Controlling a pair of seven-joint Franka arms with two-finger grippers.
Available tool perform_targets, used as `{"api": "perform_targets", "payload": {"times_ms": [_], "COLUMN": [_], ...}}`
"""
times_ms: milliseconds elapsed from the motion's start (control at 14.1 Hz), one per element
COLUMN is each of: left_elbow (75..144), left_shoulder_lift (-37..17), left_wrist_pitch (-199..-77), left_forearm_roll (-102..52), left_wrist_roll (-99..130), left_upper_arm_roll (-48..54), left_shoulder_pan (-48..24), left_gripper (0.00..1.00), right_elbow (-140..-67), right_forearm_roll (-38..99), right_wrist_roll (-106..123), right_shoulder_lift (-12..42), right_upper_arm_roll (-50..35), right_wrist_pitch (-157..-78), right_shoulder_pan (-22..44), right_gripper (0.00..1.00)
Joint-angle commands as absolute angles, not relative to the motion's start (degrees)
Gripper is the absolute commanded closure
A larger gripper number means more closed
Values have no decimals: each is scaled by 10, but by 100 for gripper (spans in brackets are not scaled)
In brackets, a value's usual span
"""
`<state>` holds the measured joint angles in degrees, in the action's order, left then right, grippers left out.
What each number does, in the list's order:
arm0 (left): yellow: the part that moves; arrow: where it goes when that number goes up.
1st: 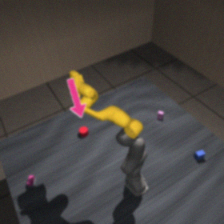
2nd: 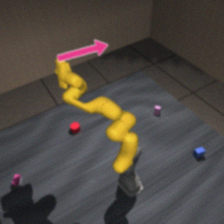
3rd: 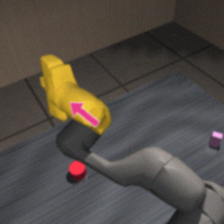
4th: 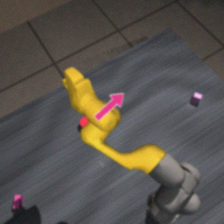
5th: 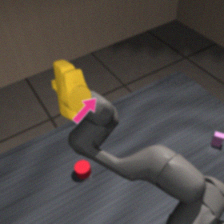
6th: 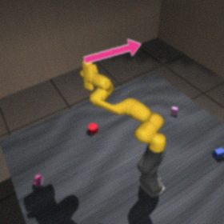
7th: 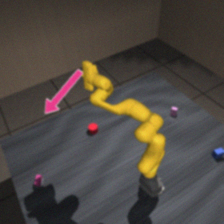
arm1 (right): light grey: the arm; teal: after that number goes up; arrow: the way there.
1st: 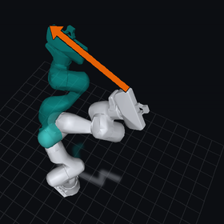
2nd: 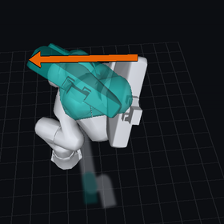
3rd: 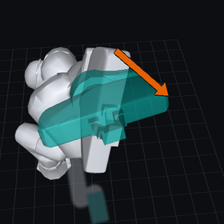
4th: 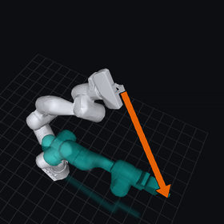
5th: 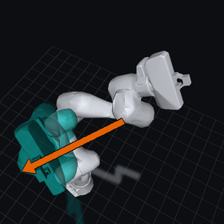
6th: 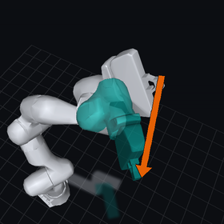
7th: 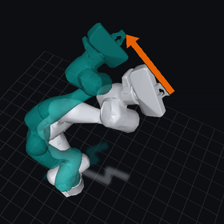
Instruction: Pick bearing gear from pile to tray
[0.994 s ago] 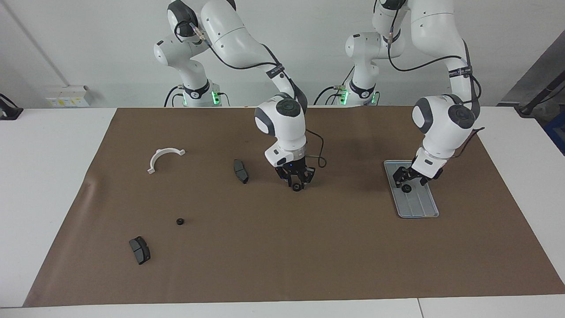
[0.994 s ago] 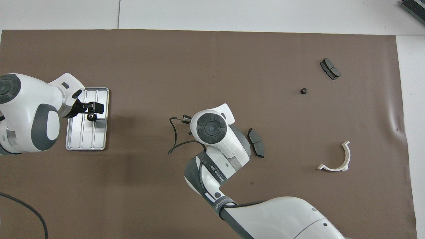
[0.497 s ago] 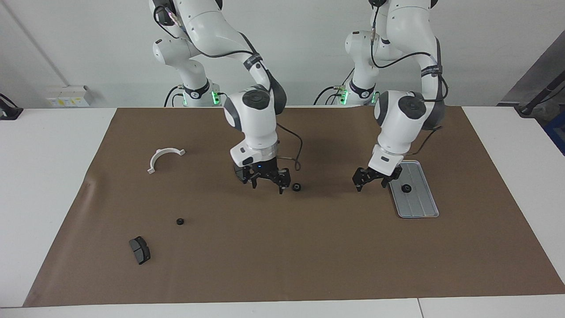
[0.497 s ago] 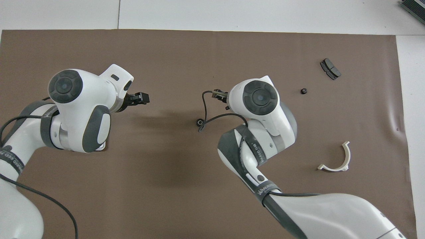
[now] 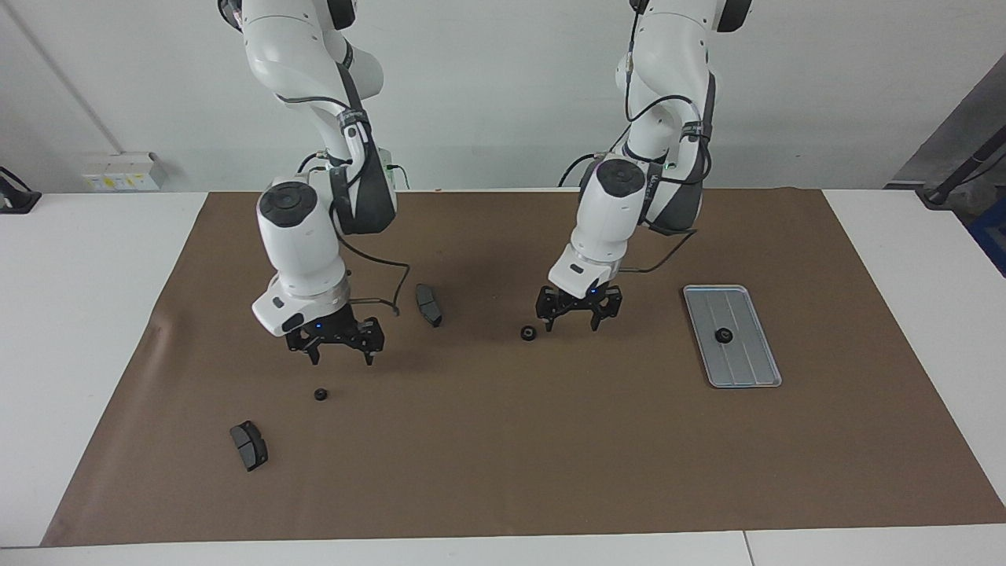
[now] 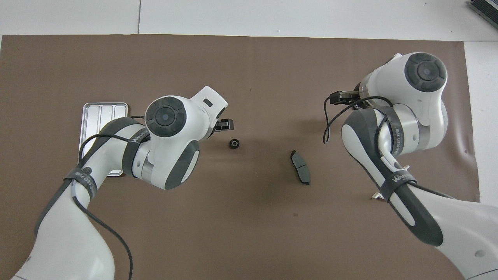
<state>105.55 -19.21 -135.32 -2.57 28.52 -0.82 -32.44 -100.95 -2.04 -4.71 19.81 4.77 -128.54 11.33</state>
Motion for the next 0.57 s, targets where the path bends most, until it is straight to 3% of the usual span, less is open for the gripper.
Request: {"api": "perform_targets", "payload": {"times_ms": [0, 284, 497], "left_elbow": [1006, 998, 1017], "left_shoulder_lift": [-236, -257, -258], "left_wrist_pitch": [-1338, -1325, -1329], "left_forearm_roll": [-18, 14, 15], "left_wrist_roll": [294, 294, 294], "left_upper_arm_roll": [-21, -20, -20], "left_shoulder_pan": [-360, -379, -386], "left_gripper": [10, 16, 19], "right_elbow": [-1010, -979, -983], "right_forearm_roll": [-14, 38, 40], "right_wrist_roll": [57, 99, 116], "right_shoulder_lift": [210, 264, 273], "right_upper_arm_roll": [36, 35, 35], "right_wrist_pitch": [-1285, -1288, -1300], "right_shoulder_pan": [73, 59, 60], "right_gripper": [0, 0, 0]}}
